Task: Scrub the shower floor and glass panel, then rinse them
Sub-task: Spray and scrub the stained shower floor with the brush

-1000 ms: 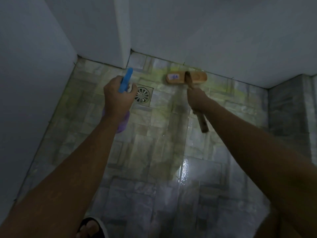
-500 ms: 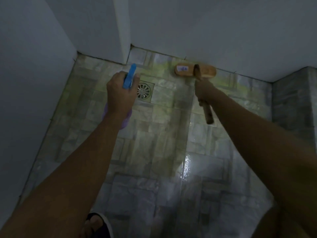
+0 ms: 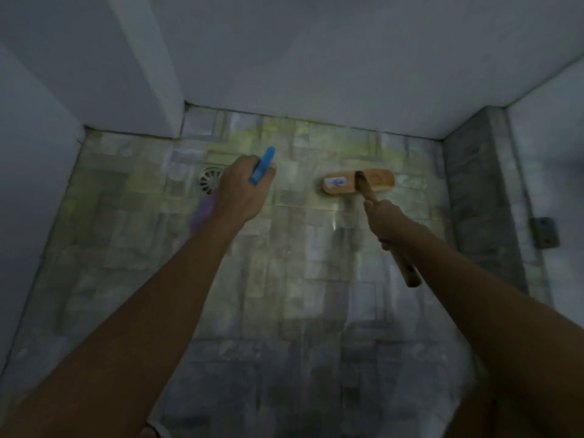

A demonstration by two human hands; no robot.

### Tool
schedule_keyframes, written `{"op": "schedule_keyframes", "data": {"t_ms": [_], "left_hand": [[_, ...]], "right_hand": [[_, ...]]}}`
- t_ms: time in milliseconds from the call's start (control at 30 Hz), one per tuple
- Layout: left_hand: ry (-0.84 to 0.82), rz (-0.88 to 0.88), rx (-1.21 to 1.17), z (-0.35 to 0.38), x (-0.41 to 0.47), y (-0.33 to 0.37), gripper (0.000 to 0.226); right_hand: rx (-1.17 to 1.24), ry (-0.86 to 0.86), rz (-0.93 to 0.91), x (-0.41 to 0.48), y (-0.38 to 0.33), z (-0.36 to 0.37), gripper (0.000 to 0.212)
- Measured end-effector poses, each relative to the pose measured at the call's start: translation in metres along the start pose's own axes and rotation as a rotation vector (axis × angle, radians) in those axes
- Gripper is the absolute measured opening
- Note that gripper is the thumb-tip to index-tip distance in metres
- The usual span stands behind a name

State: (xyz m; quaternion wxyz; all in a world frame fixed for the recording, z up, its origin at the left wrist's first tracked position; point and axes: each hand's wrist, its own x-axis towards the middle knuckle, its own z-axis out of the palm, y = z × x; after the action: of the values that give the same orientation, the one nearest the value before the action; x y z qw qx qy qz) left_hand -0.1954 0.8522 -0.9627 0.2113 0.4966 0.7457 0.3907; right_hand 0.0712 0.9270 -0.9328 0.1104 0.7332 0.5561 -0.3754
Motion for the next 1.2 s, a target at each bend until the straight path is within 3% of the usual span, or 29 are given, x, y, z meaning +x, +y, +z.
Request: {"op": "schedule_keyframes", "data": {"t_ms": [67, 233, 467, 633, 733, 833, 933, 1000, 1100, 1200], "left_hand": [[-0.045, 0.041, 0.004, 0.031, 0.001, 0.023, 0.038], [-0.074, 0.098, -0.080, 0.086, -0.002, 0.060, 0.054], [-0.120, 0.211, -0.033, 0.109, 0.003, 0.075, 0.056], [0.006, 0.192, -0.043, 0.090, 0.013, 0.057, 0.046], [0.107, 0.231, -0.066, 0.075, 0.020, 0.040, 0.041], [0.148, 0.220, 0.000, 0.081, 0.021, 0.037, 0.042], [0.099, 0.262, 0.070, 0.090, 0.018, 0.037, 0.038], [0.091, 0.252, 0.028, 0.084, 0.024, 0.035, 0.039], [0.128, 0.168, -0.079, 0.073, 0.030, 0.036, 0.044], [0.165, 0.131, -0.124, 0.068, 0.032, 0.035, 0.043]], "right_hand": [[0.062, 0.037, 0.071, 0.008, 0.033, -0.025, 0.044], [0.005, 0.004, -0.009, 0.006, 0.048, -0.034, 0.044], [0.031, 0.024, -0.019, 0.004, 0.067, -0.033, 0.044], [0.202, 0.042, 0.045, 0.016, 0.079, -0.052, 0.038], [0.283, 0.094, 0.039, 0.047, 0.046, -0.071, 0.022], [0.295, 0.087, -0.033, 0.065, 0.001, -0.067, 0.021], [0.213, -0.026, -0.158, 0.054, -0.018, -0.046, 0.025], [0.088, -0.053, -0.145, 0.041, -0.005, -0.040, 0.032], [-0.017, 0.017, -0.055, 0.040, 0.039, -0.054, 0.027], [0.012, 0.093, -0.013, 0.062, 0.038, -0.083, 0.031]]}}
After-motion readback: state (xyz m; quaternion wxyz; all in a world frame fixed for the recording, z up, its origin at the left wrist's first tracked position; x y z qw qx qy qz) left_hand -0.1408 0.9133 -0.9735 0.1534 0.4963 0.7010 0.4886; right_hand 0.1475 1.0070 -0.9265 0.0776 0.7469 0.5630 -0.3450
